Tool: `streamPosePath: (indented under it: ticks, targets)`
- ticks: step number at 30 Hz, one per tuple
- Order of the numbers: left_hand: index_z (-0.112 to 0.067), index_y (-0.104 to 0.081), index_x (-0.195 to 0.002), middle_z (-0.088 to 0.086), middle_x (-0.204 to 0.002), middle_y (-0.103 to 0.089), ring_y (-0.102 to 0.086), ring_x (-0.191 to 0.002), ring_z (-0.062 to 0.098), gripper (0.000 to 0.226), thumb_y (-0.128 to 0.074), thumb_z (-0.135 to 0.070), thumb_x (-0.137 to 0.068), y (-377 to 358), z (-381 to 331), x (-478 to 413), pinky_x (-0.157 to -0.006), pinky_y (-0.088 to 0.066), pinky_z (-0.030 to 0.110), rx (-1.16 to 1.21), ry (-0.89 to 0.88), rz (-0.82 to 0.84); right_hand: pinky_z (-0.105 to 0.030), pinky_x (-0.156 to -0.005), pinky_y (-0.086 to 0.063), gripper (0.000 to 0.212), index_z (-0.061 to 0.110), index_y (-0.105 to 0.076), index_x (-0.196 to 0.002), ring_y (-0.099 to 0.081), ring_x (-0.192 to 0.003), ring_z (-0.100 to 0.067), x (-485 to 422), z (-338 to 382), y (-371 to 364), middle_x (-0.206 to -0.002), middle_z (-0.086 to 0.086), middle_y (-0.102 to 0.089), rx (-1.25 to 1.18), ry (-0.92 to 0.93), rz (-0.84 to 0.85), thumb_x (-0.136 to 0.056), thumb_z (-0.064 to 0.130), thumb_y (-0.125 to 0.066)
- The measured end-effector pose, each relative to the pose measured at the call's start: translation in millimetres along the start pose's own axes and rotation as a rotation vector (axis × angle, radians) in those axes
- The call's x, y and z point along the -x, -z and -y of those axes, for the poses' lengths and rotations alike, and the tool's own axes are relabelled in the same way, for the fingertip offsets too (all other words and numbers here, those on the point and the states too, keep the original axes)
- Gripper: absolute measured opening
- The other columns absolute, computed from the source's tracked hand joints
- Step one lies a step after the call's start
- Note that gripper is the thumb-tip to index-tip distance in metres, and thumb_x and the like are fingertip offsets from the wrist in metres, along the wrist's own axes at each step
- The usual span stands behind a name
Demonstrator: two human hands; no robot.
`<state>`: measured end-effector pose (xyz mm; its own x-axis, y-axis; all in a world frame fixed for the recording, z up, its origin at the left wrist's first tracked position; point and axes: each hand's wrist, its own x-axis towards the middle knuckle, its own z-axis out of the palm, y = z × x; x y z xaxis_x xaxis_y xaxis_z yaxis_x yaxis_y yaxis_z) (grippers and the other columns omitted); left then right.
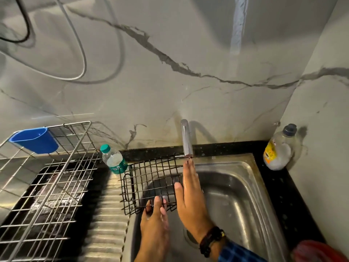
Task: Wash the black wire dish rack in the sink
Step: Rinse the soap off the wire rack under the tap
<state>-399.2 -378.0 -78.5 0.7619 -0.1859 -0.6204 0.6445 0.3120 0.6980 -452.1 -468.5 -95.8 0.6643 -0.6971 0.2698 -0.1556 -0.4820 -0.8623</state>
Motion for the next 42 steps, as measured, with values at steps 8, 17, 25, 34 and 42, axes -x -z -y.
streamPosePath:
  ticks: [8, 17, 25, 34, 42]
  targets:
    - [-0.018, -0.053, -0.107, 0.009, -0.1, -0.069, -0.068, -0.081, 0.009, 0.018, -0.065, -0.018, -0.094, 10, -1, 10, -0.057, -0.055, 0.013, -0.055, -0.112, 0.088, -0.019, -0.122, -0.012, 0.068, 0.031, -0.004, -0.16, -0.006, -0.154, -0.009, 65, -19, 25, -0.169, 0.011, 0.0, -0.016, 0.096, 0.141, -0.102, 0.029, -0.038]
    - [-0.023, -0.044, -0.113, 0.012, -0.12, -0.061, -0.067, -0.101, 0.017, 0.025, -0.063, -0.023, -0.097, 9, 18, 8, -0.084, -0.05, 0.026, -0.305, -0.183, 0.186, -0.061, -0.114, -0.026, 0.088, 0.036, -0.025, -0.155, -0.029, -0.146, -0.029, -26, -4, 60, -0.163, 0.001, -0.026, -0.733, -0.767, 0.046, -0.082, 0.084, -0.041]
    - [-0.02, -0.047, -0.138, 0.004, -0.12, -0.062, -0.064, -0.106, 0.026, 0.039, -0.059, -0.025, -0.101, -4, 16, -11, -0.084, -0.054, 0.037, -0.487, -0.099, 0.265, -0.032, -0.054, -0.047, 0.036, 0.016, -0.059, -0.088, -0.048, -0.054, -0.019, -44, -14, 70, -0.066, -0.007, -0.047, -0.687, -0.68, -0.274, -0.093, 0.051, -0.06]
    - [-0.024, -0.034, -0.156, 0.005, -0.156, -0.043, -0.05, -0.133, 0.022, 0.055, -0.036, -0.046, -0.105, 37, -54, -37, -0.115, -0.038, 0.047, -0.741, -0.411, 0.112, -0.035, -0.064, -0.045, 0.055, 0.014, -0.055, -0.075, -0.049, -0.061, -0.028, -39, -46, 95, -0.068, -0.01, -0.053, -0.661, -0.477, -0.021, -0.082, 0.068, -0.062]
    - [-0.019, -0.068, -0.077, 0.001, -0.075, -0.069, -0.065, -0.075, 0.015, 0.06, -0.036, -0.068, -0.092, -59, -92, -26, -0.077, -0.049, 0.033, -1.255, -0.563, 0.551, -0.029, -0.07, -0.041, 0.037, 0.024, -0.061, -0.075, -0.057, -0.073, -0.01, -43, -54, 100, -0.075, 0.01, -0.059, -0.36, -0.374, 0.038, -0.076, 0.06, -0.057]
